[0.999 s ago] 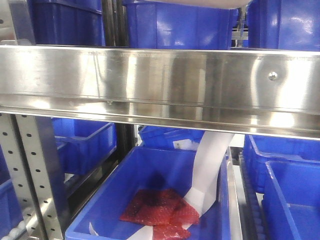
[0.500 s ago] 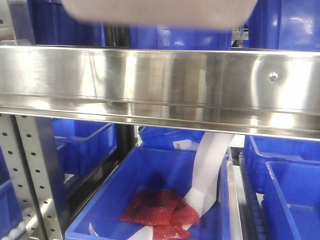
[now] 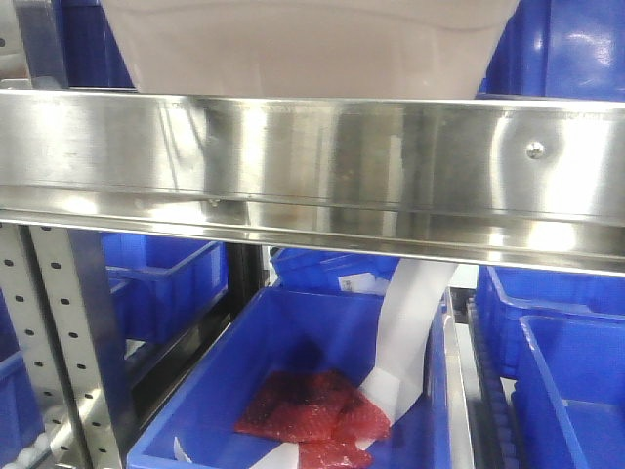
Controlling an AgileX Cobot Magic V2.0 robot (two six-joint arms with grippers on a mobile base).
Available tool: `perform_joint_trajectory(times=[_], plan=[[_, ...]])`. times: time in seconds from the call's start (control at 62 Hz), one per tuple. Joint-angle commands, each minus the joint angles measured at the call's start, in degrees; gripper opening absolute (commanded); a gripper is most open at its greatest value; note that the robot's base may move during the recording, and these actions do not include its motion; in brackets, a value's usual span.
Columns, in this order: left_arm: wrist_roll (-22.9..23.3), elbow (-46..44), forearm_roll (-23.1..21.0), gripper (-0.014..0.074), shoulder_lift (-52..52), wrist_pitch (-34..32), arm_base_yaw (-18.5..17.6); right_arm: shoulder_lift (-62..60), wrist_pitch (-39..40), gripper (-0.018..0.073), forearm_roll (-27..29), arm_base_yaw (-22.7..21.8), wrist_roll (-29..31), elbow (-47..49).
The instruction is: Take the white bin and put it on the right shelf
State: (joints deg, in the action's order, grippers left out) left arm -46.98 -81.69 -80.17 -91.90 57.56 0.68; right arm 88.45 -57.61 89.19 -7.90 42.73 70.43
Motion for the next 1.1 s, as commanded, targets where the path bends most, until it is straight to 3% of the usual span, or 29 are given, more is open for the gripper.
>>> perform_joint_trajectory(times=[0.0, 0.177, 0.274, 0.661, 0.903, 1.08], plan=[[-0.2, -2.8, -5.3, 0.0462, 2.6, 7.3, -1.9, -2.7, -9.4, 0.063, 5.2, 1.6, 1.2, 2.6], [-0.1, -5.3, -1.9, 0.0505, 2.6, 8.0, -1.9, -2.7, -9.3, 0.0627, 3.8, 1.6, 1.6, 4.0], [0.1, -7.3, 1.2, 0.0504, 2.6, 8.2, -1.9, -2.7, -8.1, 0.0627, 0.0, 1.6, 1.6, 6.4], [6.5, -17.4, 21.6, 0.0492, 3.0, 8.2, -1.9, -3.3, -2.7, 0.0626, -25.7, 1.6, -1.8, 18.2], [9.3, -20.4, 28.1, 0.0492, 3.0, 8.2, -1.9, -5.9, 2.3, 0.0626, -36.5, 1.6, -4.0, 19.7], [10.4, -20.8, 29.0, 0.0492, 3.5, 8.4, -1.9, -8.4, 3.4, 0.0622, -37.9, 1.6, -4.0, 19.7]])
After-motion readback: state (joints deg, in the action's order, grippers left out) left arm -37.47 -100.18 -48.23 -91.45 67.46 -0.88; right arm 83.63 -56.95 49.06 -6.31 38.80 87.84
